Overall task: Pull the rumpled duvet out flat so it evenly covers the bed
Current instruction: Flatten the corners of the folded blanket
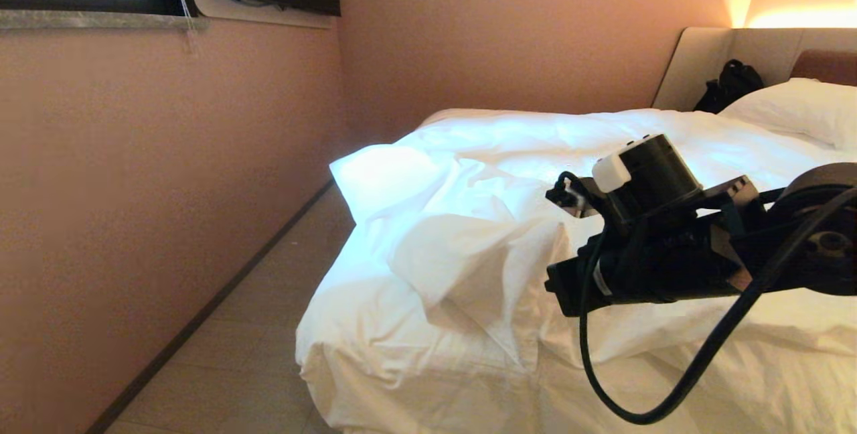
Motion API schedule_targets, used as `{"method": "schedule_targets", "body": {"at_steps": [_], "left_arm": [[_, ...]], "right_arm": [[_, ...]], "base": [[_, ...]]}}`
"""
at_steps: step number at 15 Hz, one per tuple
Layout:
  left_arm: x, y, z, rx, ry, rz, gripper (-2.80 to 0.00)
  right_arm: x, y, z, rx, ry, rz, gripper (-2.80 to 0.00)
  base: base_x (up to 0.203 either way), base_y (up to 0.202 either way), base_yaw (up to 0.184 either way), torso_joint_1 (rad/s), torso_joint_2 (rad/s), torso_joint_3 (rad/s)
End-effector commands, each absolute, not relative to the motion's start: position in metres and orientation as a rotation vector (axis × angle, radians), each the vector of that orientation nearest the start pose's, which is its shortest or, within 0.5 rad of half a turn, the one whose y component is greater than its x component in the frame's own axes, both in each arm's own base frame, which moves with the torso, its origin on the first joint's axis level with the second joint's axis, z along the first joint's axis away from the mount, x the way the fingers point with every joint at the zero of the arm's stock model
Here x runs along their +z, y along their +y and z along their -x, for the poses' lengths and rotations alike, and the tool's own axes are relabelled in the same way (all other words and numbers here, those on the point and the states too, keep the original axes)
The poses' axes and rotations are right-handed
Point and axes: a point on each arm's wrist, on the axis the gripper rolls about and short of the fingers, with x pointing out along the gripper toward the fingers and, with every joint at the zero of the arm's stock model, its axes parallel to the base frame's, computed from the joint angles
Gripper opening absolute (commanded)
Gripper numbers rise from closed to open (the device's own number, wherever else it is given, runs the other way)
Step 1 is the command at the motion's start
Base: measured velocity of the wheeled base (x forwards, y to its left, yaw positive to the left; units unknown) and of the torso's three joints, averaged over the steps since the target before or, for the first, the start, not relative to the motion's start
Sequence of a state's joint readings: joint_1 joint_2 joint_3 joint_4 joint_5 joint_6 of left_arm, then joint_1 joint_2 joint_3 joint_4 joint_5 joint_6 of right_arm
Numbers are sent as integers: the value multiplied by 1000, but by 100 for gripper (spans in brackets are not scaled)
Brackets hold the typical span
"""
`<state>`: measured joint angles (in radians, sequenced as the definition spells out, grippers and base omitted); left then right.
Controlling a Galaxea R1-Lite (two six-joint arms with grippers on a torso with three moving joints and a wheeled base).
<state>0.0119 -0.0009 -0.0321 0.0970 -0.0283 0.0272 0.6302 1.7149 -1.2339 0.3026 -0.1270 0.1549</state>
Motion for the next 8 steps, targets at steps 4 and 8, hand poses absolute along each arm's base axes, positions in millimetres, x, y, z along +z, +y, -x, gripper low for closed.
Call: {"method": "schedule_targets", "body": {"at_steps": [4, 8], "left_arm": [[74, -1, 26, -18, 64, -25, -280], [74, -1, 26, -18, 65, -25, -280]], "right_arm": [[200, 180, -247, 447, 791, 247, 0], [179, 201, -243, 499, 849, 283, 0]], "base": [[0, 0, 0, 0, 0, 0], [0, 0, 0, 0, 0, 0]]}}
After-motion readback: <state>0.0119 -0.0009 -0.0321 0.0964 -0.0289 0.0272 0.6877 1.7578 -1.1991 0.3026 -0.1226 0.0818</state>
